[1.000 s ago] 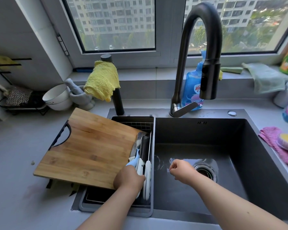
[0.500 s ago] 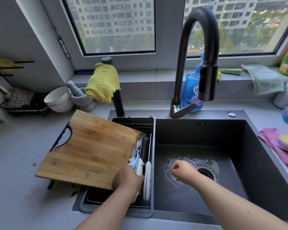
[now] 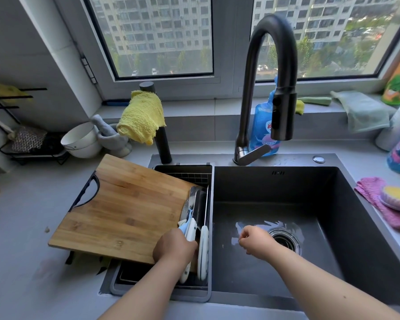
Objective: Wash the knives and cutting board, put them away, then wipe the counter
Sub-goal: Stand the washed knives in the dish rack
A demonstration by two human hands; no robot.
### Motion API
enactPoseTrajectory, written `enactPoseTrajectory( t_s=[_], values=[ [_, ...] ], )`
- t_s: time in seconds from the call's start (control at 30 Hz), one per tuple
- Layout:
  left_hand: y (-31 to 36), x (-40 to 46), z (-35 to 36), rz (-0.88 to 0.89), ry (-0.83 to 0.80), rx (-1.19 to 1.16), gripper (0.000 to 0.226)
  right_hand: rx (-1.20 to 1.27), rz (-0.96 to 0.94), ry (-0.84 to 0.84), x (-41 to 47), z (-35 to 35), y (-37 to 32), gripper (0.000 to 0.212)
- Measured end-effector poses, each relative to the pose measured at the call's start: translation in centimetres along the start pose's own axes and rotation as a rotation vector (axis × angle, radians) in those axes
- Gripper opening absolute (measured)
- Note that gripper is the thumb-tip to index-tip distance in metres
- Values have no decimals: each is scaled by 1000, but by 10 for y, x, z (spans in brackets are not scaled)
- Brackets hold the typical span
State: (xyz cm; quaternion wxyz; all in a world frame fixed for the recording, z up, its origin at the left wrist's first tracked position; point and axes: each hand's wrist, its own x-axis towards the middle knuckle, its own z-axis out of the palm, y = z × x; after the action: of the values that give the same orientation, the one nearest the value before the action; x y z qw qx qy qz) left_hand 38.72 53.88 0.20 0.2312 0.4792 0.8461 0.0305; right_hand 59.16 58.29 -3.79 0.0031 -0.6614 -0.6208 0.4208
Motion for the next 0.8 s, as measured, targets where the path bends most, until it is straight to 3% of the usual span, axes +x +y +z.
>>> enactPoseTrajectory(
  t_s=[0.7, 0.8],
  values=[
    [-8, 7, 7, 14, -20, 31, 34, 12, 10, 13, -17, -2, -14, 19],
    [-10, 7, 6, 23, -38, 36, 27, 24, -3, 21, -18, -2, -19, 18]
  ],
)
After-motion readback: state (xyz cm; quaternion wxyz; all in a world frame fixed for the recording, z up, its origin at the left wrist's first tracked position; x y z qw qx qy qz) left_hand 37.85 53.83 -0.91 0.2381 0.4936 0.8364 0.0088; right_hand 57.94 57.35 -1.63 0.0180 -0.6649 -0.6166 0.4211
